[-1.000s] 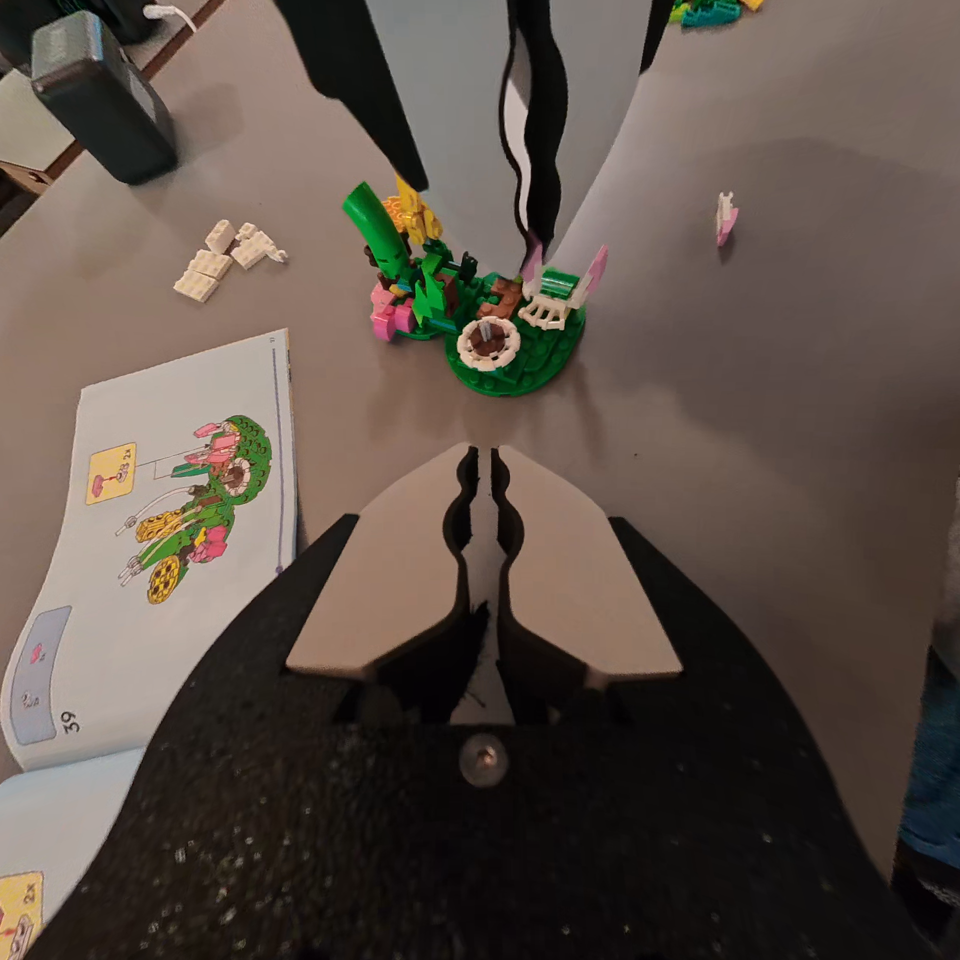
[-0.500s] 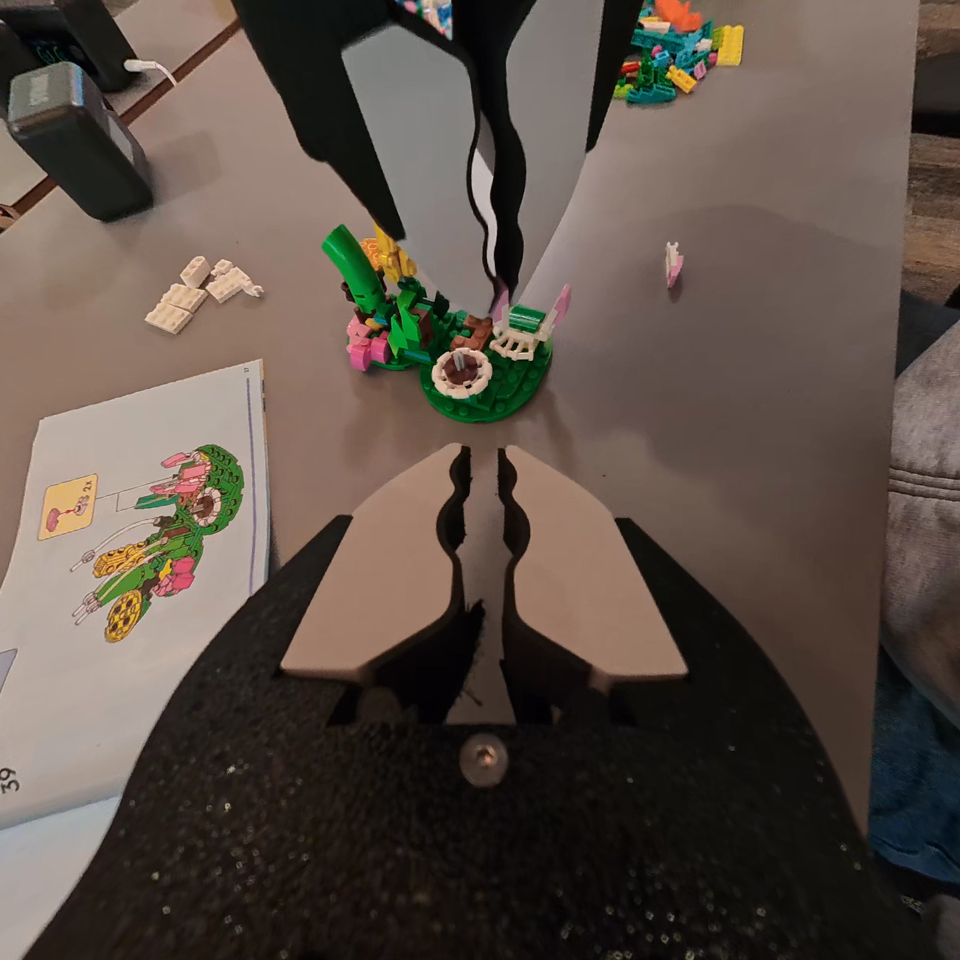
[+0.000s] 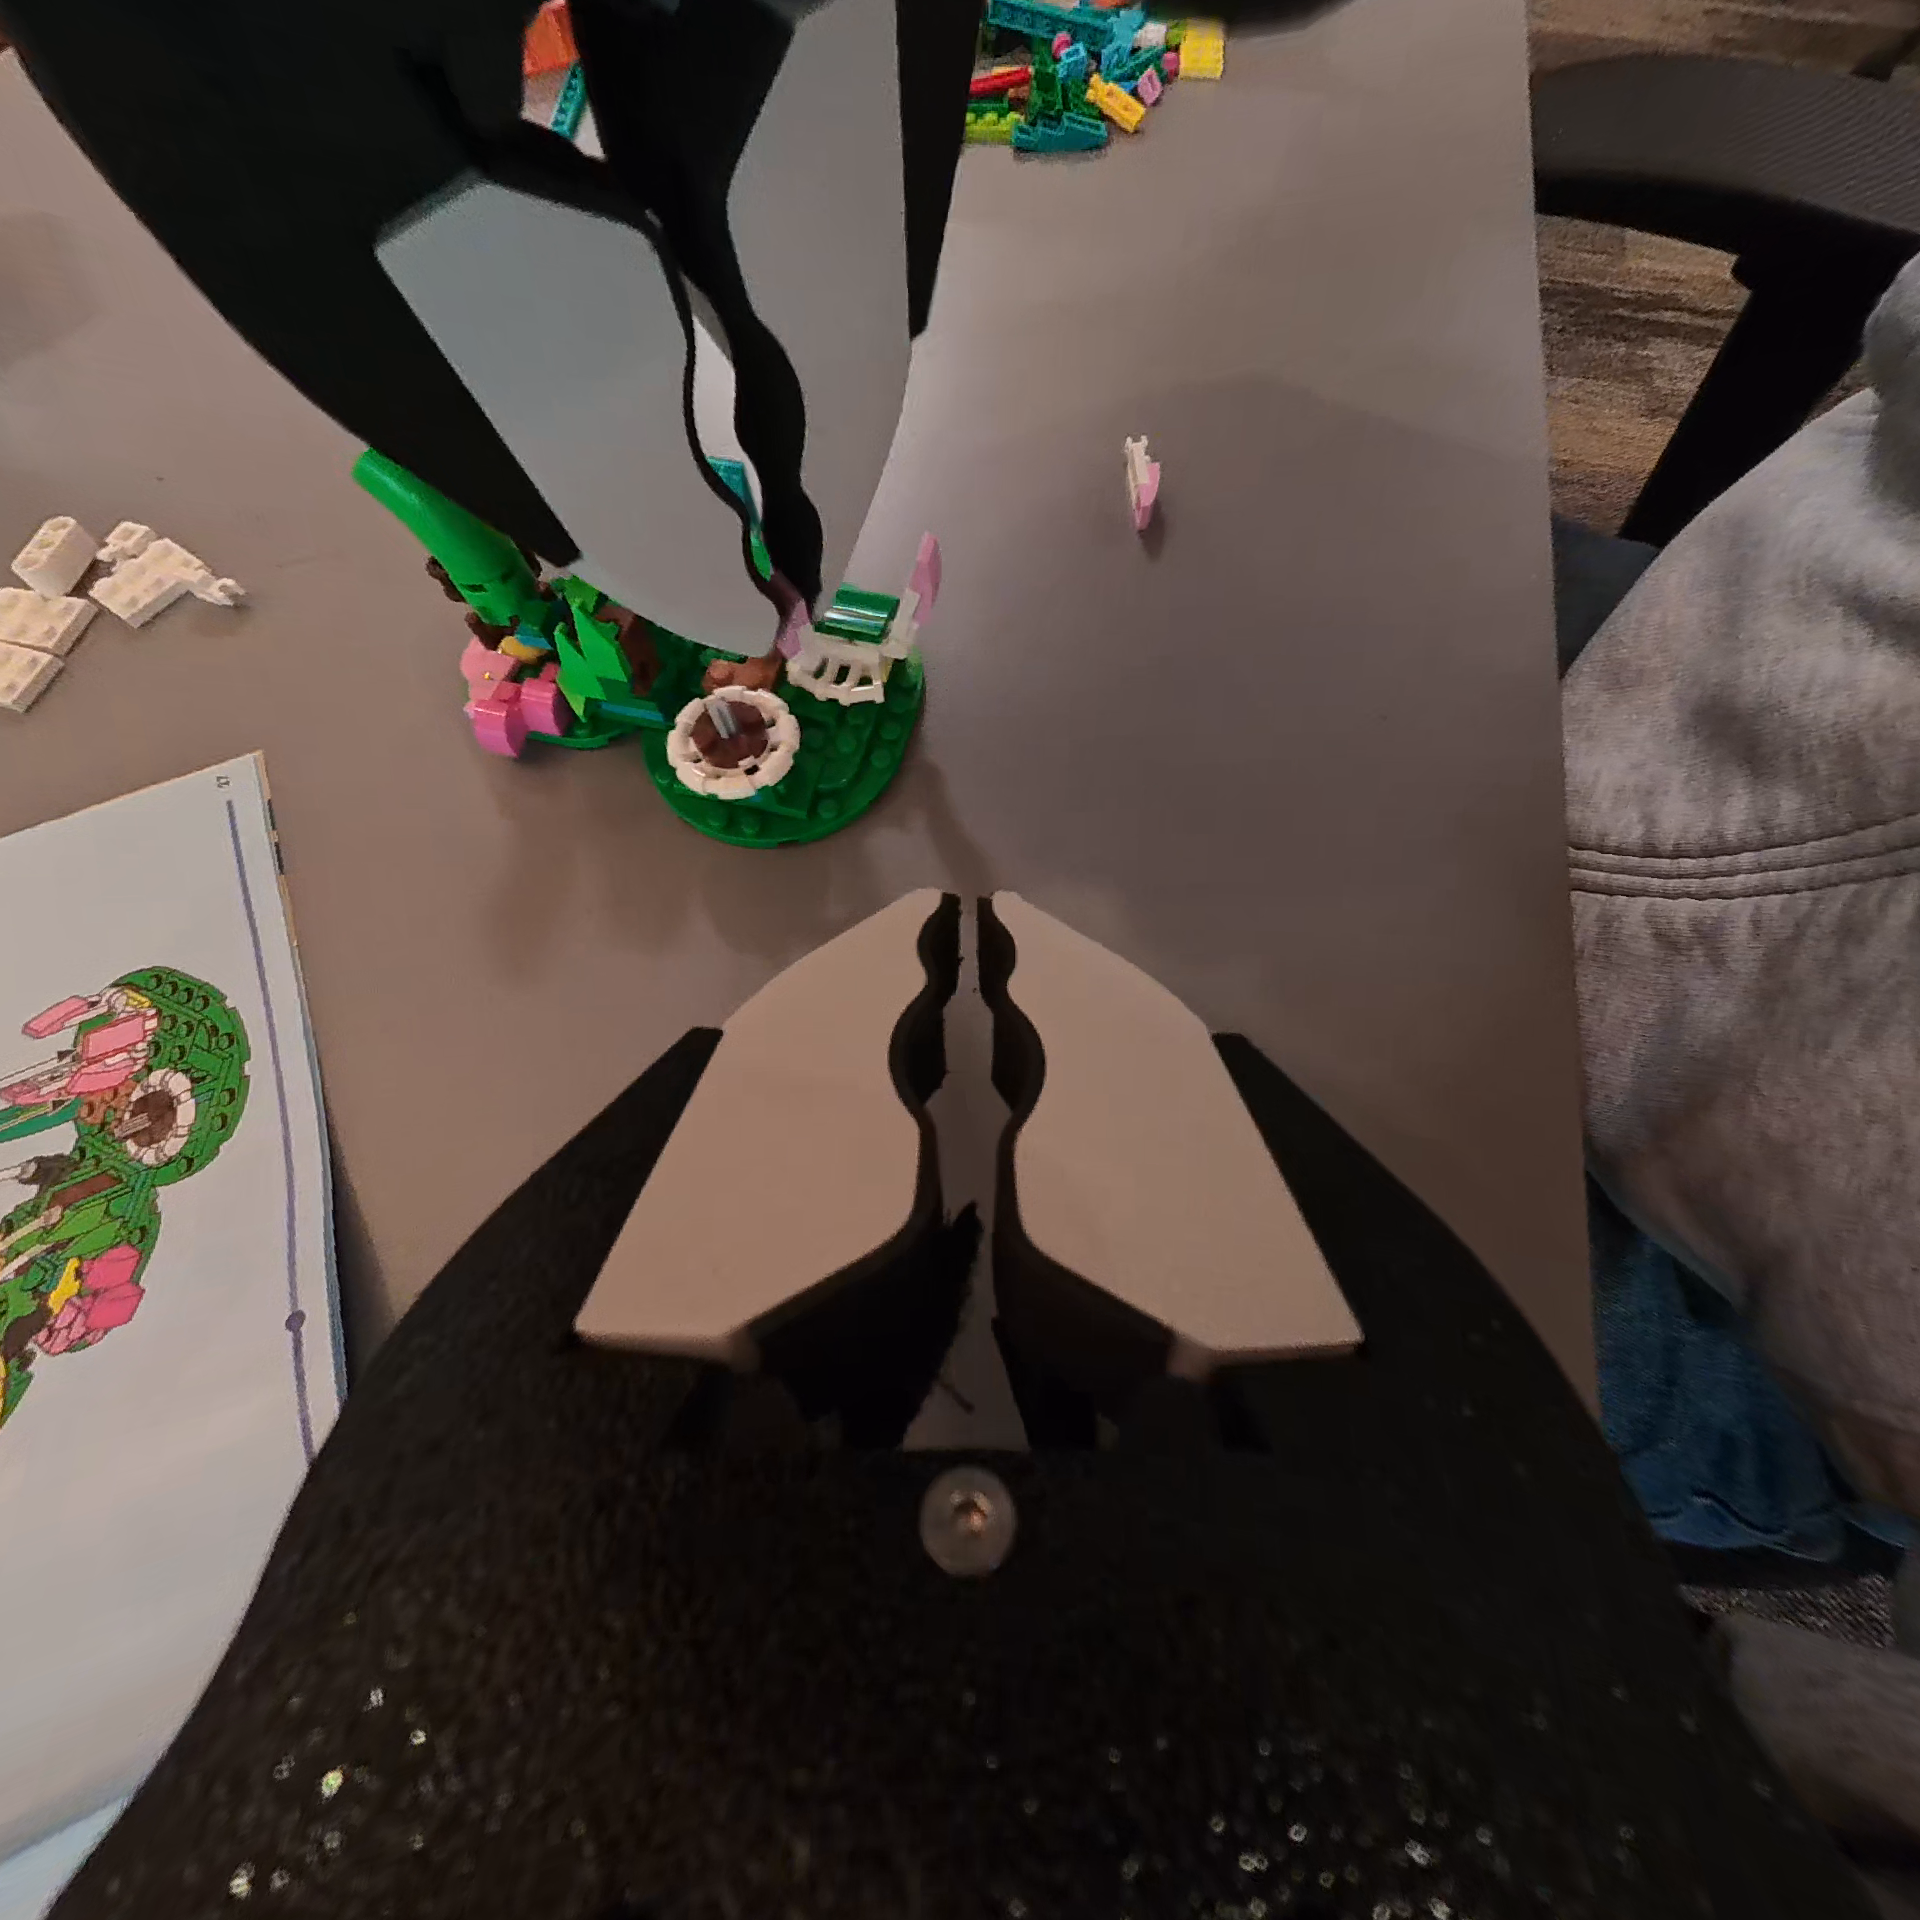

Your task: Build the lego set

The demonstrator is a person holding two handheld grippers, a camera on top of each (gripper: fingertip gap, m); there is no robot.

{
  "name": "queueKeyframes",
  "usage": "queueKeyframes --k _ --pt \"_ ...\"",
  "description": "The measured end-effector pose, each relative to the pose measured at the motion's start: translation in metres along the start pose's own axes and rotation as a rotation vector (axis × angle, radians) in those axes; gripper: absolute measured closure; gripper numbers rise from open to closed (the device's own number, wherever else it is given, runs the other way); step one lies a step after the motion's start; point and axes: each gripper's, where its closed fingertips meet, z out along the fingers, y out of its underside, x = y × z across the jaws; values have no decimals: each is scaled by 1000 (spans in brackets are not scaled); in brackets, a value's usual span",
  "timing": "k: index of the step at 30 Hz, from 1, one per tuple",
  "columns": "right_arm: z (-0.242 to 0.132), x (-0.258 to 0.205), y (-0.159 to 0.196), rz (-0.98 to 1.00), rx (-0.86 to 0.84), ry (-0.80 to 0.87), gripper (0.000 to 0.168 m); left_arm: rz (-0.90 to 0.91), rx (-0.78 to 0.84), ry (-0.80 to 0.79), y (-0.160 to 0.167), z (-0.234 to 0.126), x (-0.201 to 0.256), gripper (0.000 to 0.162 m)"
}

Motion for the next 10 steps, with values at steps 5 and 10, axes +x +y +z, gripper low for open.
queueKeyframes --k 5,10 --pt "2 -1 0 -11 -3 1 164 17 28 -33 -6 4 -4 160" --pt "3 -1 0 -16 6 16 164 90 -8 -152 -9 18 -17 161"
